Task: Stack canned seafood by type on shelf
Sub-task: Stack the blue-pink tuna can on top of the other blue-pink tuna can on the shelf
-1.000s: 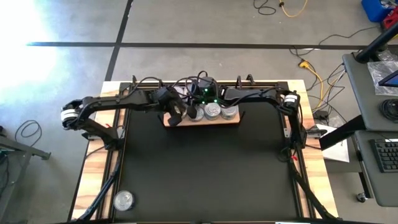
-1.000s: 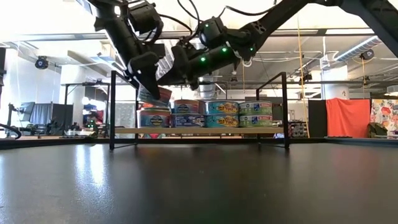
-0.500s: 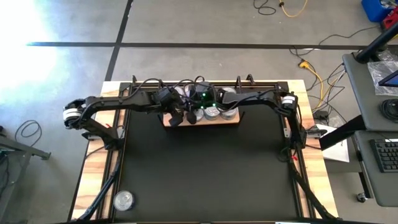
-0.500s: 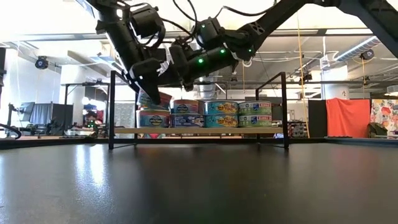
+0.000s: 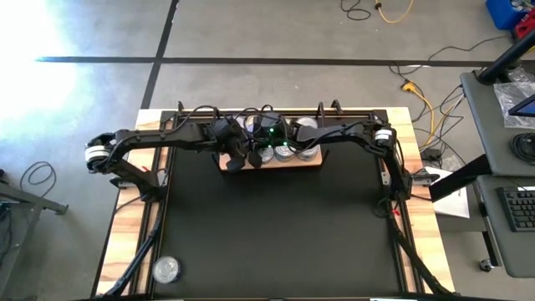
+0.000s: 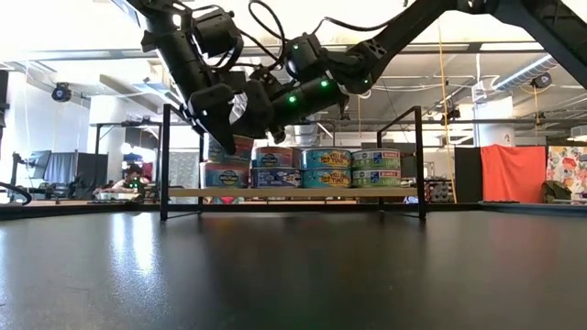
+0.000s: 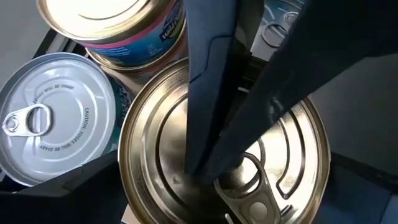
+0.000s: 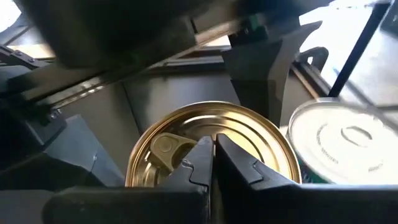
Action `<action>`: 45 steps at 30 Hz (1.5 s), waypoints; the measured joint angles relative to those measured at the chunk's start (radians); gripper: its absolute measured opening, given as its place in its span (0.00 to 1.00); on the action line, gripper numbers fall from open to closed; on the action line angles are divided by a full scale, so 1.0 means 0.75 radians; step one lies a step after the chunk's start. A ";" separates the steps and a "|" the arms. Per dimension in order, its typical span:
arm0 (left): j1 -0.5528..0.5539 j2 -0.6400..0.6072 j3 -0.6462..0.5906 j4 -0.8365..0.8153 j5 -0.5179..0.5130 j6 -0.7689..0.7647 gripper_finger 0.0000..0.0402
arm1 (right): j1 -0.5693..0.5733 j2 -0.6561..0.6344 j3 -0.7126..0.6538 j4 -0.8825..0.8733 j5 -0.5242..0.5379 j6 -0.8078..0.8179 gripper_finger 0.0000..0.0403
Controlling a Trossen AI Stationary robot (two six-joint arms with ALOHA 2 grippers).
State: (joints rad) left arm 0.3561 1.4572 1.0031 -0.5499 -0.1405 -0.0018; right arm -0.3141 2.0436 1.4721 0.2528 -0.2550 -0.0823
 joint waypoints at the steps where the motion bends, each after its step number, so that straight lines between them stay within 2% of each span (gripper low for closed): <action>1: 0.000 0.001 0.000 0.000 0.000 0.001 1.00 | -0.001 0.005 0.001 -0.020 -0.001 0.012 0.03; 7: 0.000 0.002 0.003 -0.028 0.004 0.001 1.00 | 0.006 0.009 0.005 -0.100 0.077 0.039 0.03; 13: 0.000 -0.001 0.005 -0.044 -0.010 0.024 1.00 | 0.005 0.012 0.000 -0.075 0.089 0.038 0.03; 21: 0.006 0.003 0.095 -0.156 -0.052 0.051 1.00 | 0.012 0.000 -0.006 -0.013 0.106 0.043 0.03; 35: 0.011 0.006 0.087 -0.191 -0.104 0.045 1.00 | 0.013 0.058 -0.006 0.135 0.090 0.056 0.03; 40: 0.012 0.036 0.091 -0.209 -0.145 0.047 1.00 | 0.012 0.074 -0.002 0.144 0.069 0.064 0.03; 45: 0.012 0.030 0.101 -0.193 -0.129 0.015 1.00 | 0.012 0.057 -0.006 0.132 0.065 0.070 0.03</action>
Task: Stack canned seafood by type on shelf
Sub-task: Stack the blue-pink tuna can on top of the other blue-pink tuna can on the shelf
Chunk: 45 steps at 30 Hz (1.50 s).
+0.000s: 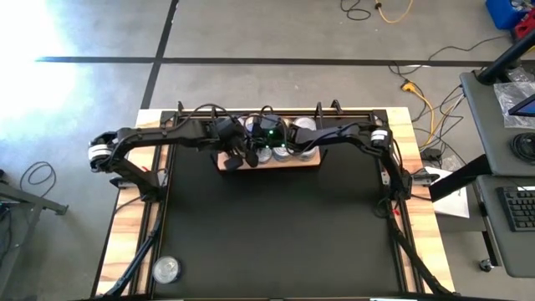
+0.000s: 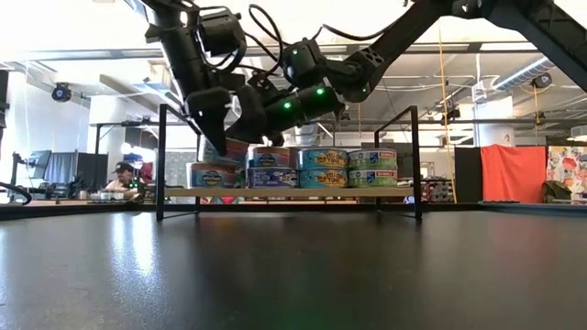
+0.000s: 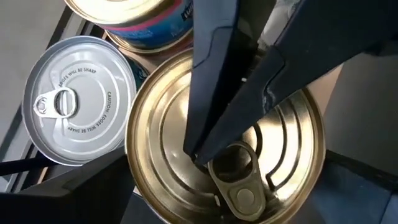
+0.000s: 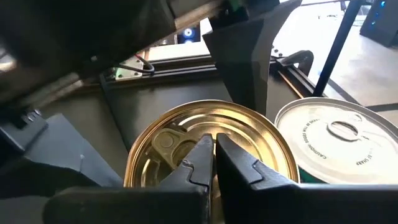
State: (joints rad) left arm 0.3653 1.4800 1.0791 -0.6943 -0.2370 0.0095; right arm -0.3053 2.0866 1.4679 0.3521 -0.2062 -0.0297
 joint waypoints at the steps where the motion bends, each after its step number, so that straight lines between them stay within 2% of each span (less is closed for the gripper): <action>1: -0.001 -0.005 0.011 -0.008 0.004 -0.005 1.00 | 0.000 -0.008 -0.001 -0.003 -0.001 0.000 0.03; 3: -0.001 -0.014 0.034 -0.019 0.009 -0.007 1.00 | 0.000 -0.033 -0.002 -0.018 -0.002 -0.002 0.03; 8: -0.001 -0.052 0.074 -0.050 -0.087 -0.052 1.00 | -0.004 -0.084 -0.001 -0.012 -0.006 -0.016 0.03; 13: 0.003 -0.043 0.047 -0.094 -0.114 -0.195 1.00 | 0.000 -0.071 -0.006 -0.014 -0.025 -0.045 0.03; 18: 0.002 -0.027 0.031 -0.102 -0.195 -0.263 1.00 | -0.001 -0.009 -0.003 0.101 -0.120 -0.024 0.03; 27: -0.014 -0.035 0.029 -0.163 -0.128 -0.304 1.00 | 0.005 -0.017 -0.002 0.078 -0.155 0.046 0.03; 34: -0.033 -0.056 0.087 -0.205 -0.134 -0.343 1.00 | 0.005 -0.114 -0.002 -0.003 -0.155 -0.036 0.03; 41: -0.043 -0.056 0.183 -0.448 -0.127 -0.351 1.00 | 0.000 -0.150 -0.002 -0.104 -0.139 -0.066 0.03; 45: -0.050 -0.056 0.304 -0.599 -0.126 -0.392 1.00 | 0.000 -0.156 -0.002 -0.153 -0.051 -0.052 0.03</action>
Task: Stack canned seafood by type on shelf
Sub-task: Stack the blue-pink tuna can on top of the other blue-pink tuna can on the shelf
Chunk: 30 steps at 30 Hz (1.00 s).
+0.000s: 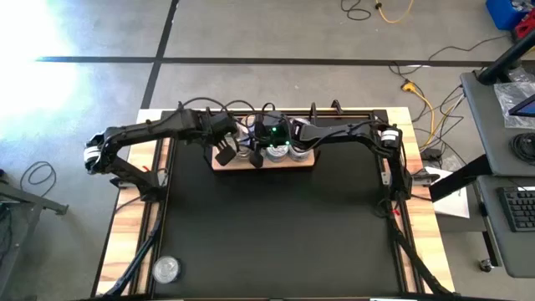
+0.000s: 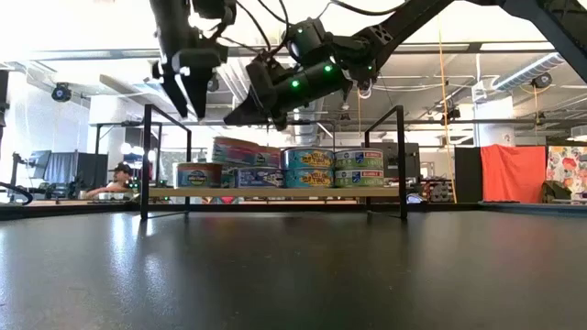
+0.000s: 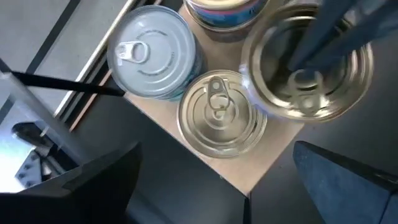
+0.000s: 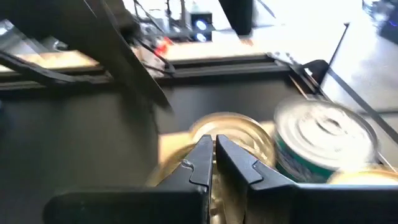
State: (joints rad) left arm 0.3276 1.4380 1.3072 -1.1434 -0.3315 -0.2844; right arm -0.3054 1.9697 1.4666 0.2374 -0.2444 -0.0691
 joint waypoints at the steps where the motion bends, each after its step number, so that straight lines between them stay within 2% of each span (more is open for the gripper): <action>1: -0.004 0.000 0.034 -0.036 0.000 -0.018 1.00 | 0.000 0.000 0.000 -0.017 0.025 0.009 0.03; 6: -0.041 -0.009 0.152 -0.182 0.000 -0.074 1.00 | -0.001 -0.039 0.000 -0.120 0.062 0.012 0.03; 13: -0.186 -0.086 0.118 -0.147 -0.027 -0.149 1.00 | 0.000 -0.164 0.001 -0.374 0.047 -0.086 0.03; 18: -0.358 -0.183 0.014 -0.068 -0.034 -0.295 1.00 | 0.005 -0.247 0.002 -0.597 -0.001 -0.117 0.03; 24: -0.659 -0.256 -0.165 0.106 -0.035 -0.446 1.00 | 0.085 -0.323 0.002 -0.775 -0.023 -0.149 0.03; 30: -0.894 -0.249 -0.371 0.177 -0.110 -0.658 1.00 | 0.236 -0.415 0.002 -0.905 0.217 -0.100 0.03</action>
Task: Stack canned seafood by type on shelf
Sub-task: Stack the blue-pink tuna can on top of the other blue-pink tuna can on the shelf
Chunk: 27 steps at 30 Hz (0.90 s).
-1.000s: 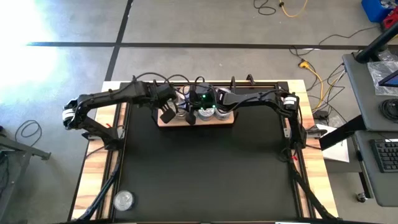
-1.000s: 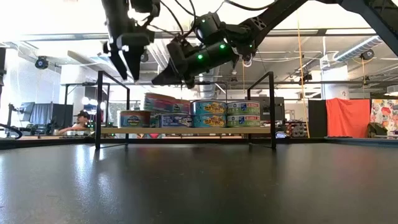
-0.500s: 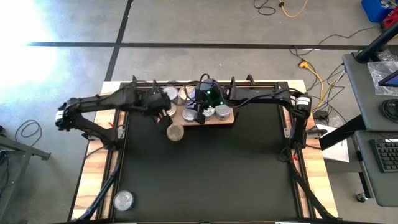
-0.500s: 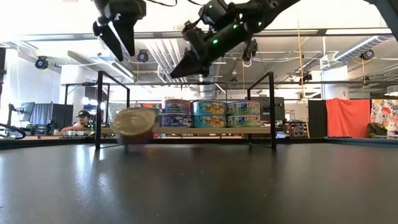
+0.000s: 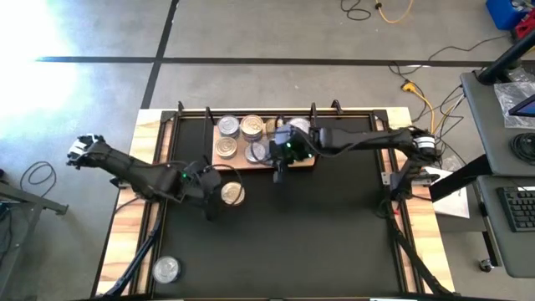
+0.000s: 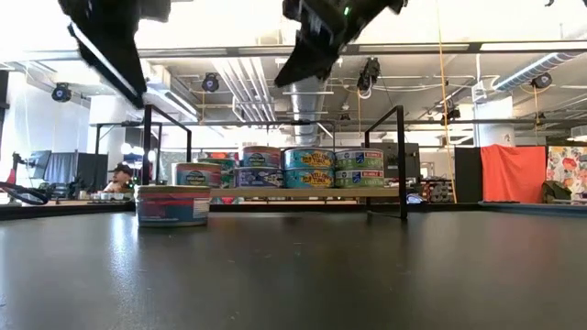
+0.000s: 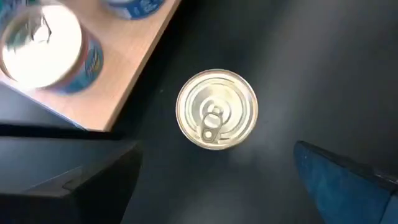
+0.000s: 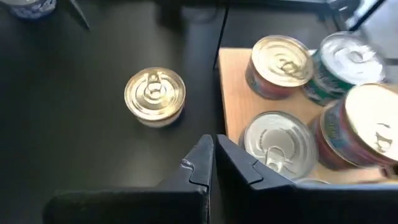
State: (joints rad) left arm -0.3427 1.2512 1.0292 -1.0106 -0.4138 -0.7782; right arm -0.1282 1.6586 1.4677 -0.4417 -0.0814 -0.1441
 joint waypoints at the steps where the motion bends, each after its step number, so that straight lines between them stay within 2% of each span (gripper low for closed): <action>1: -0.013 -0.005 -0.038 0.032 -0.020 -0.056 1.00 | 0.025 -0.023 0.000 -0.016 0.047 0.025 0.03; 7: -0.013 -0.065 -0.260 0.269 -0.099 -0.171 1.00 | 0.159 -0.123 0.001 -0.158 0.253 0.214 0.03; 11: 0.055 -0.074 -0.274 0.344 -0.133 -0.141 1.00 | 0.193 -0.149 0.001 -0.202 0.286 0.382 0.03; 15: 0.172 -0.055 -0.155 0.492 -0.150 -0.018 0.99 | 0.200 -0.158 0.000 -0.192 0.285 0.506 0.03; 17: 0.244 -0.019 -0.066 0.493 -0.154 0.054 0.97 | 0.200 -0.171 0.000 -0.176 0.285 0.532 0.03; 22: 0.508 0.158 0.179 0.199 -0.017 0.190 0.89 | 0.197 -0.241 0.000 -0.160 0.286 0.555 0.03; 27: 0.730 0.369 0.402 -0.066 -0.007 0.282 0.73 | 0.188 -0.323 0.000 -0.193 0.288 0.553 0.03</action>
State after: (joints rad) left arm 0.2050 1.5280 1.3304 -1.0602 -0.4191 -0.5669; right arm 0.0128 1.4161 1.4677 -0.5866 0.1345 0.2710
